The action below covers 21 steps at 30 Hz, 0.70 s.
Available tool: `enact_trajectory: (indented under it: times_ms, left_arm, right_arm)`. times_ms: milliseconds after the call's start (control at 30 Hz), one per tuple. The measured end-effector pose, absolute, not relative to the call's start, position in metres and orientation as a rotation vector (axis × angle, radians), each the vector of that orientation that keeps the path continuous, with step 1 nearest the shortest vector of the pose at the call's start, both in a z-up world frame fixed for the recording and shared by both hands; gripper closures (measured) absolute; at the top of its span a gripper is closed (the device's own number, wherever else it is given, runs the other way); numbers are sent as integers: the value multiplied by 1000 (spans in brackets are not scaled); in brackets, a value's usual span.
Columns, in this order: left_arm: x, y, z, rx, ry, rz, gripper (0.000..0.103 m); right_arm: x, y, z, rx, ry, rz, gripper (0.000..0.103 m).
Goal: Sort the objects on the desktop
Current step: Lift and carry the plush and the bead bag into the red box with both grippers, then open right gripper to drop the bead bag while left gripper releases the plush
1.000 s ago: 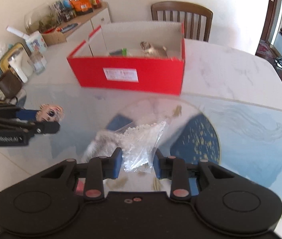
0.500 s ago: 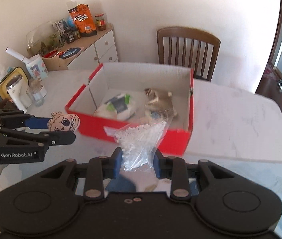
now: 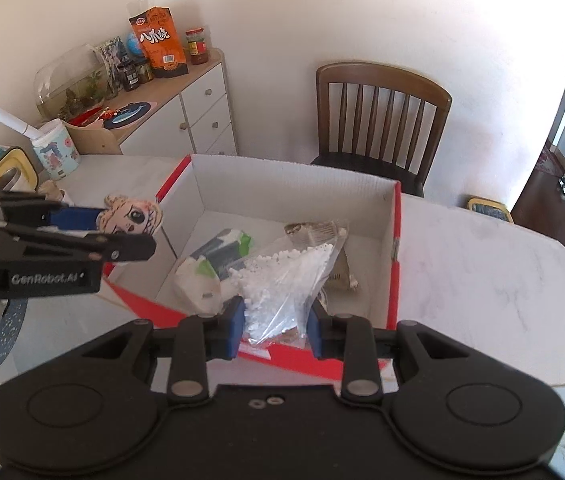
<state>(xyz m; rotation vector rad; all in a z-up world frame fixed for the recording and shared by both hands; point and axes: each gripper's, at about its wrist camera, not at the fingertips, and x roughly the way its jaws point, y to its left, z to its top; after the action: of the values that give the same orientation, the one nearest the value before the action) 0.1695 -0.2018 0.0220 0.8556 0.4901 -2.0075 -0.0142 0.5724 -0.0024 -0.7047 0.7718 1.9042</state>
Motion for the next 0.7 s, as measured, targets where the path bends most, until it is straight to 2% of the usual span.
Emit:
enact_trajectory:
  times_ms: [367, 700]
  left_arm:
    - [148, -256, -3, 933, 498, -1962, 54]
    - [126, -287, -37, 1000, 505, -1909, 54]
  right_arm:
    - [-38, 612, -11, -729, 761, 1898, 72]
    - [-55, 640, -47, -804, 806, 1868, 72]
